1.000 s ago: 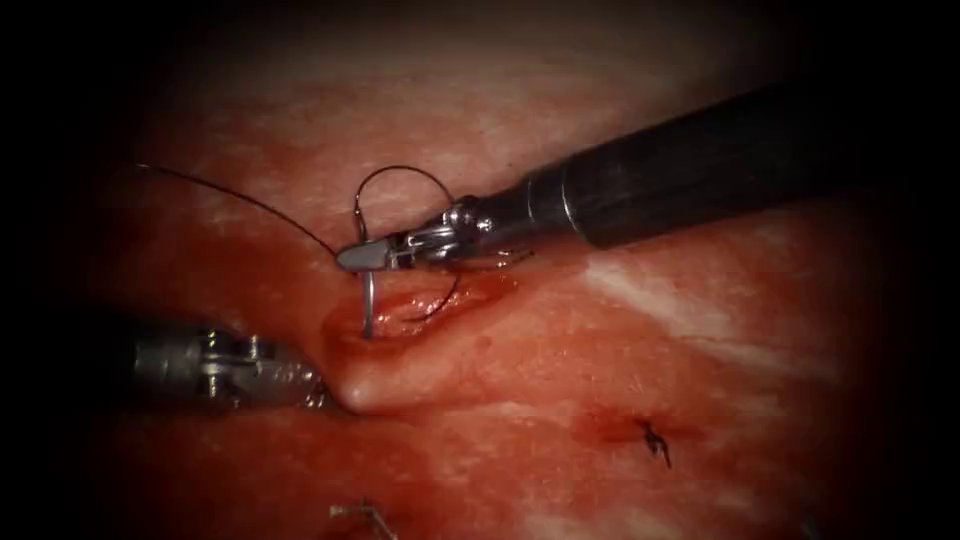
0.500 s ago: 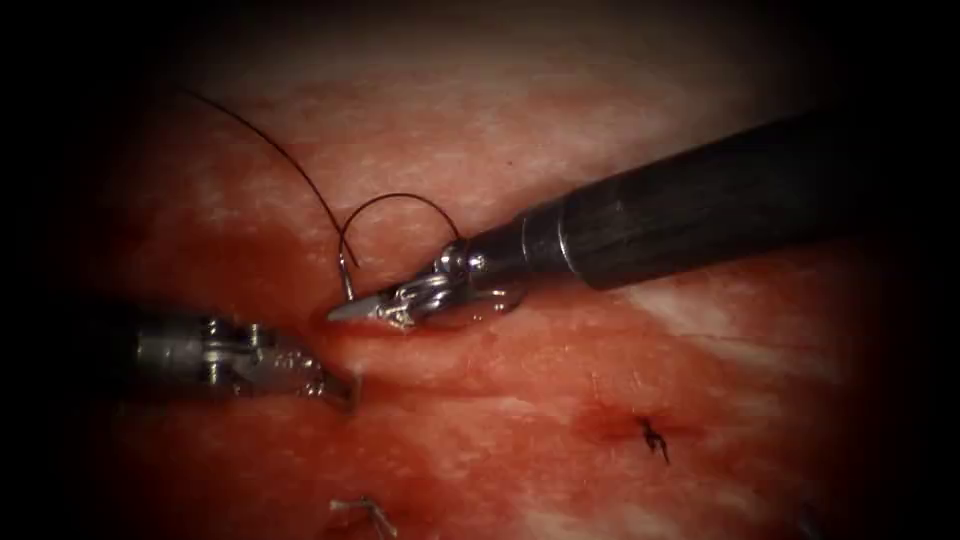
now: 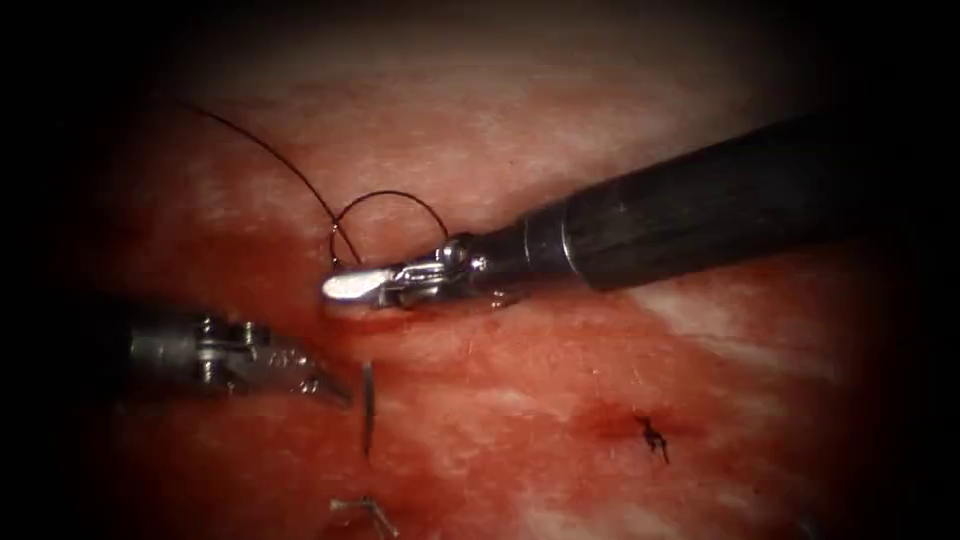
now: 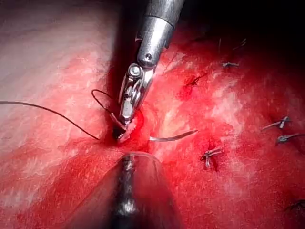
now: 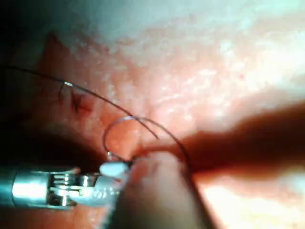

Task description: Wound Closure

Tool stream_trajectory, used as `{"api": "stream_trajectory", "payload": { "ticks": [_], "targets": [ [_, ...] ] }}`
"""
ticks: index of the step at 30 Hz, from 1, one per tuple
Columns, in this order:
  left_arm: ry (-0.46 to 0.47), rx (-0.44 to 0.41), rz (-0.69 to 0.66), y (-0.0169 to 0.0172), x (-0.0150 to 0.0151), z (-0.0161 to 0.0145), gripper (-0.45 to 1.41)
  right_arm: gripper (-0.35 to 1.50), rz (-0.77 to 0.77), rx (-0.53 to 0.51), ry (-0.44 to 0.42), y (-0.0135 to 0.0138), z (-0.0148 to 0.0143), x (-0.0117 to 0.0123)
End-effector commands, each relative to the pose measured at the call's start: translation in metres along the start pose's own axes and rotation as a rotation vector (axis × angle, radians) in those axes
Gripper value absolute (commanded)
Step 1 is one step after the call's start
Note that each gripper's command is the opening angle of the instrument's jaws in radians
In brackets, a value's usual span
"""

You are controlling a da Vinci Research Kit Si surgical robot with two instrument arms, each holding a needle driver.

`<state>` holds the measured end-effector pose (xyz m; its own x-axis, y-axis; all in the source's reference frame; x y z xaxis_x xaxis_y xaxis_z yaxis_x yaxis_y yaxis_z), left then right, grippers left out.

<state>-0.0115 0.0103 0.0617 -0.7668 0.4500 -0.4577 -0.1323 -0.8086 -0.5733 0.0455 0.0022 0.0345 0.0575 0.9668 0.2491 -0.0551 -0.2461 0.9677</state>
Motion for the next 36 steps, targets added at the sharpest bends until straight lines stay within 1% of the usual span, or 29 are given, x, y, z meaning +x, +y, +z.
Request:
{"api": "stream_trajectory", "payload": {
  "ticks": [1,2,3,4,9,11,13,15,16,20,24,25,29,30,31,34,36],
  "targets": [
    [-0.001,-0.004,-0.001,0.0004,-0.0001,0.0008,-0.06,1.28,-0.034,-0.006,0.008,0.0006,-0.0004,0.0002],
    [-0.001,-0.005,-0.001,0.0006,-0.0001,0.0006,0.0,1.25,-0.077,-0.012,0.017,0.0006,-0.0012,0.0007],
    [-0.001,-0.005,-0.001,0.0007,0.0,0.0005,0.02,1.25,-0.115,-0.017,0.026,0.0006,-0.0016,0.0009],
    [0.008,-0.006,-0.003,0.0009,0.0002,0.0002,0.07,1.25,-0.21,-0.032,0.045,0.0004,-0.0023,0.0012],
    [0.052,-0.002,-0.002,0.0008,0.0007,-0.0007,0.12,1.25,-0.356,-0.059,0.036,0.0002,-0.0026,0.0011],
    [0.079,0.006,0.019,0.0007,0.001,-0.0012,0.14,1.25,-0.458,-0.075,0.024,0.0002,-0.0026,0.0011],
    [0.117,0.019,0.056,0.0005,0.0012,-0.0017,0.17,1.25,-0.524,-0.089,0.011,0.0002,-0.0027,0.001],
    [0.15,0.031,0.088,0.0004,0.0013,-0.0022,0.21,1.26,-0.637,-0.104,-0.004,0.0001,-0.0028,0.0008],
    [0.168,0.041,0.121,0.0004,0.0014,-0.0024,0.24,1.28,-0.672,-0.104,-0.01,0.0,-0.0029,0.0007],
    [0.217,0.068,0.18,0.0008,0.0015,-0.0027,0.36,1.3,-0.79,-0.099,-0.018,-0.0005,-0.0036,0.0001],
    [0.278,0.101,0.224,0.0012,0.0019,-0.0027,0.41,1.28,-0.823,-0.095,-0.023,-0.0013,-0.0042,-0.0007],
    [0.323,0.124,0.229,0.0014,0.0022,-0.0027,0.42,1.26,-0.838,-0.088,-0.02,-0.0018,-0.0045,-0.0009],
    [0.426,0.171,0.234,0.002,0.0026,-0.0028,0.44,1.26,-0.873,-0.084,-0.019,-0.0026,-0.0048,-0.0008],
    [0.485,0.198,0.233,0.0024,0.0027,-0.0029,0.44,1.26,-0.876,-0.083,-0.019,-0.0028,-0.0049,-0.0007],
    [0.51,0.208,0.23,0.0026,0.0028,-0.0029,0.44,1.26,-0.882,-0.084,-0.019,-0.0028,-0.0049,-0.0006],
    [0.585,0.234,0.229,0.003,0.003,-0.003,0.39,1.26,-0.893,-0.084,-0.018,-0.0027,-0.005,-0.0004],
    [0.629,0.239,0.23,0.0032,0.0032,-0.0029,0.31,1.26,-0.9,-0.085,-0.018,-0.0026,-0.005,-0.0004]
  ]
}}
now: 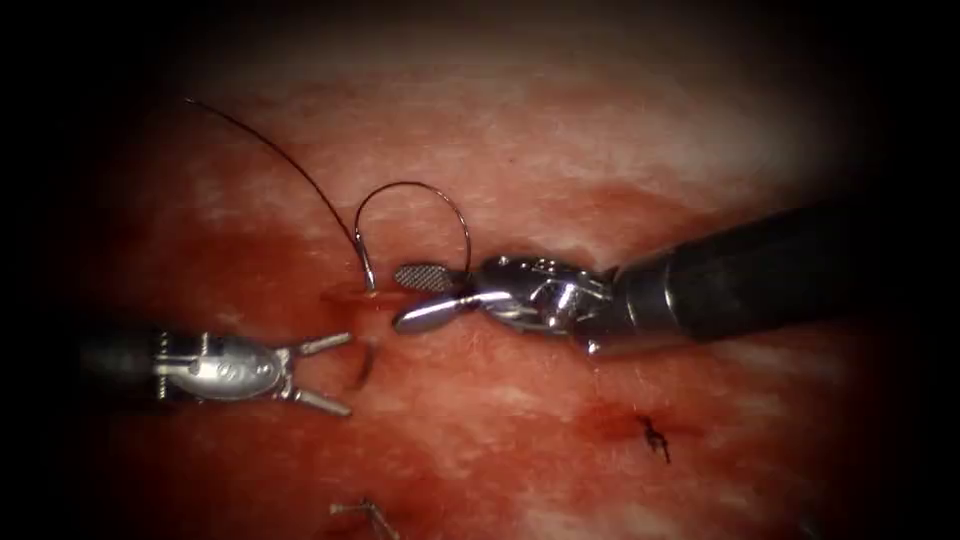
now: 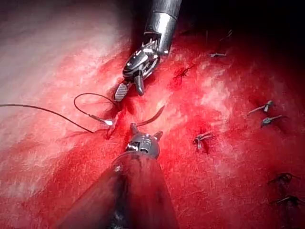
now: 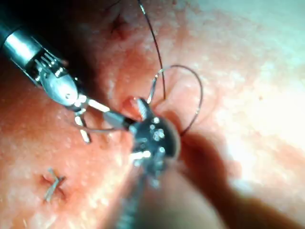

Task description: Wound Closure

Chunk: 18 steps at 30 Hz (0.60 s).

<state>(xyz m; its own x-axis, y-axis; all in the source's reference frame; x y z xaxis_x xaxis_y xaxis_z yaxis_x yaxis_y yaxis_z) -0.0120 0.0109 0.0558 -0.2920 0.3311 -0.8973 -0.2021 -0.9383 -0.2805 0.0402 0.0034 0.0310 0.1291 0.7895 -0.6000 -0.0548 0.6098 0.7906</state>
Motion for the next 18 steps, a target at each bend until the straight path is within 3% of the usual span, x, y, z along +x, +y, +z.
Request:
{"api": "stream_trajectory", "payload": {
  "ticks": [1,13,15,17,18],
  "targets": [
    [0.022,-0.002,-0.003,0.0006,-0.0005,0.0008,0.27,1.26,-0.005,0.0,-0.001,0.0002,0.0005,-0.0008],
    [0.119,-0.017,-0.033,0.0013,0.0002,0.0027,0.12,1.23,-0.011,0.001,-0.003,0.0005,0.0002,-0.0015],
    [0.12,-0.022,-0.068,0.0013,0.0002,0.0024,-0.05,1.23,-0.013,0.004,-0.004,0.0005,0.0003,-0.0016],
    [0.129,-0.025,-0.11,0.0012,0.0002,0.0021,-0.45,1.23,-0.014,0.004,-0.004,0.0005,0.0003,-0.0017],
    [0.135,-0.027,-0.134,0.0011,0.0002,0.0019,-0.45,1.23,-0.014,0.004,-0.004,0.0005,0.0003,-0.0018]
  ]
}}
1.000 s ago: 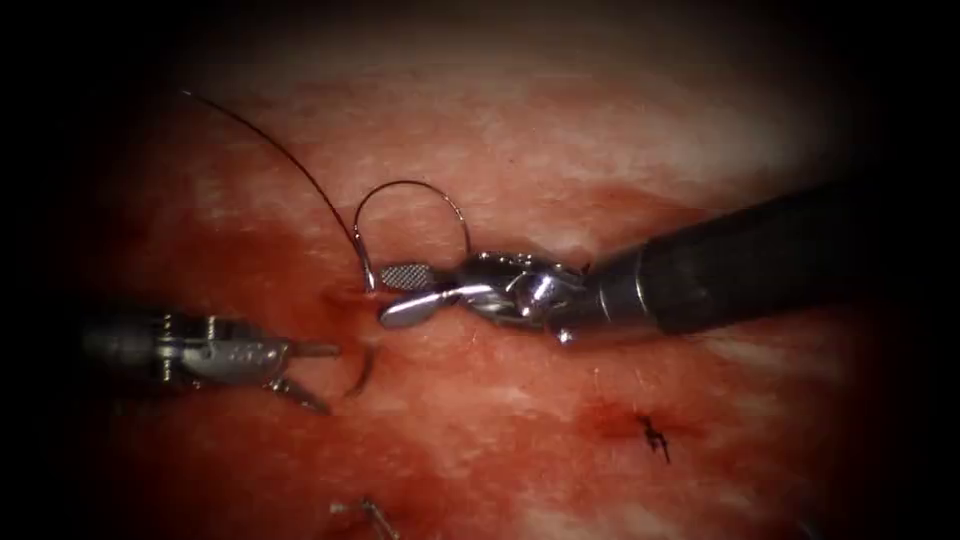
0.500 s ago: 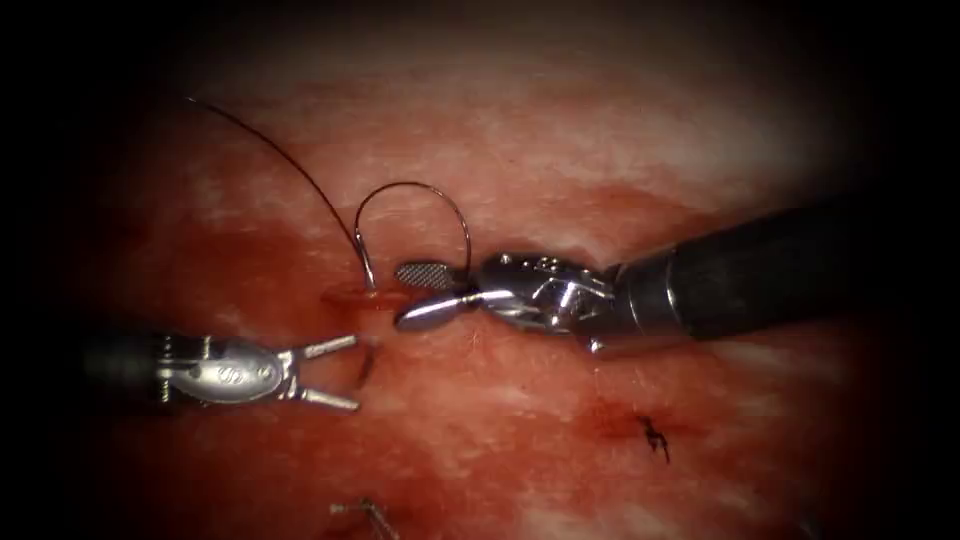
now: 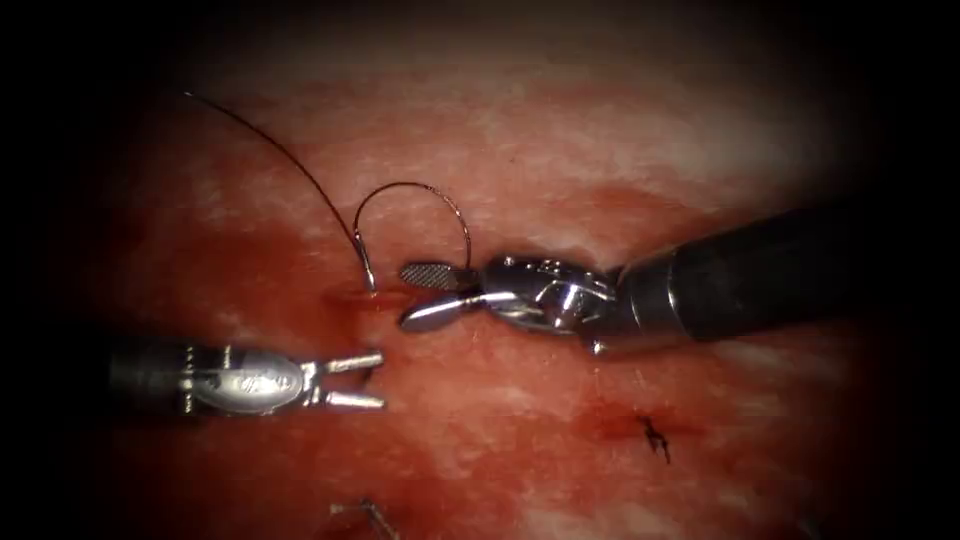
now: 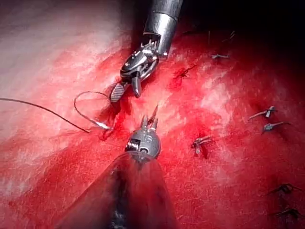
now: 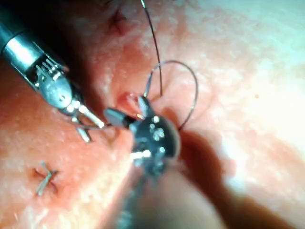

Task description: Wound Closure

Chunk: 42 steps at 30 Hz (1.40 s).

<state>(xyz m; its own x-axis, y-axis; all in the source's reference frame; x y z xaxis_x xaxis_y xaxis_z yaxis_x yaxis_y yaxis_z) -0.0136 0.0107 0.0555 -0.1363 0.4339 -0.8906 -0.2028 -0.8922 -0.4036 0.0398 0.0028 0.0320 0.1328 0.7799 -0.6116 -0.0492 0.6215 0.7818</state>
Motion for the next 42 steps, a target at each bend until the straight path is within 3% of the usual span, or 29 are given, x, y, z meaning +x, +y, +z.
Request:
{"api": "stream_trajectory", "payload": {
  "ticks": [1,8,21,28,42],
  "targets": [
    [0.012,0.003,-0.023,0.0004,-0.0007,0.0001,-0.45,1.23,0.001,0.001,-0.001,0.0,0.0005,-0.0008],
    [0.102,-0.018,-0.212,-0.001,-0.0002,-0.0019,-0.45,1.2,-0.006,0.004,-0.002,-0.0002,0.0002,-0.0009],
    [0.143,-0.269,-0.611,-0.0019,0.0011,-0.0028,-0.45,1.13,-0.09,0.063,-0.03,-0.0024,0.0,-0.0027],
    [0.142,-0.321,-0.643,-0.0023,0.0023,-0.0042,-0.45,1.1,-0.172,0.095,-0.064,-0.0036,0.0008,-0.0041],
    [0.142,-0.325,-0.648,-0.0022,0.003,-0.0047,-0.45,1.08,-0.316,0.164,-0.056,-0.0043,0.0056,-0.0051]
  ]
}}
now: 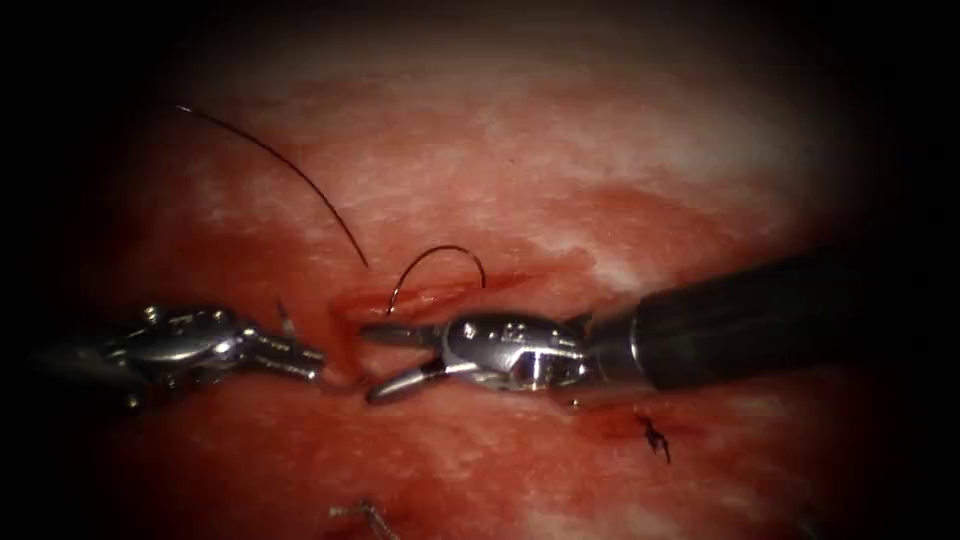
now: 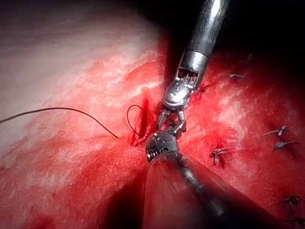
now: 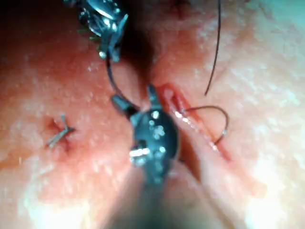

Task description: Wound Closure

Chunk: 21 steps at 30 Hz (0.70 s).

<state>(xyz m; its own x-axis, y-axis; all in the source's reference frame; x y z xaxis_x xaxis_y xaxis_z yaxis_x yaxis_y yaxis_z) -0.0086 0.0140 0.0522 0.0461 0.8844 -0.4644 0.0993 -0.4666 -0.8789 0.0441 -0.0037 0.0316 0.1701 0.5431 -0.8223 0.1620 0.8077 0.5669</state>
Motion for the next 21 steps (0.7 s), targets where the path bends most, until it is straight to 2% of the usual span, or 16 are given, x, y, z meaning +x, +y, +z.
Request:
{"api": "stream_trajectory", "payload": {
  "ticks": [1,4,7,13,21],
  "targets": [
    [-0.002,-0.003,-0.01,0.0,-0.0007,0.0004,-0.45,1.08,-0.005,-0.004,-0.003,0.0004,0.0013,-0.0016],
    [-0.002,-0.005,-0.001,0.0004,-0.0004,0.0002,-0.45,1.08,-0.014,-0.008,-0.018,0.001,0.0018,-0.0029],
    [-0.001,-0.002,0.003,0.001,0.0004,-0.0004,-0.45,1.08,-0.026,-0.016,-0.088,0.0016,0.0015,-0.0049],
    [-0.002,-0.004,0.015,0.0026,0.0015,-0.0009,-0.45,1.08,-0.029,-0.07,-0.125,0.0031,0.0,-0.0055],
    [-0.001,-0.007,0.046,0.0057,0.0026,-0.0005,-0.45,1.08,-0.029,-0.118,-0.142,0.0044,-0.0003,-0.0062]
  ]
}}
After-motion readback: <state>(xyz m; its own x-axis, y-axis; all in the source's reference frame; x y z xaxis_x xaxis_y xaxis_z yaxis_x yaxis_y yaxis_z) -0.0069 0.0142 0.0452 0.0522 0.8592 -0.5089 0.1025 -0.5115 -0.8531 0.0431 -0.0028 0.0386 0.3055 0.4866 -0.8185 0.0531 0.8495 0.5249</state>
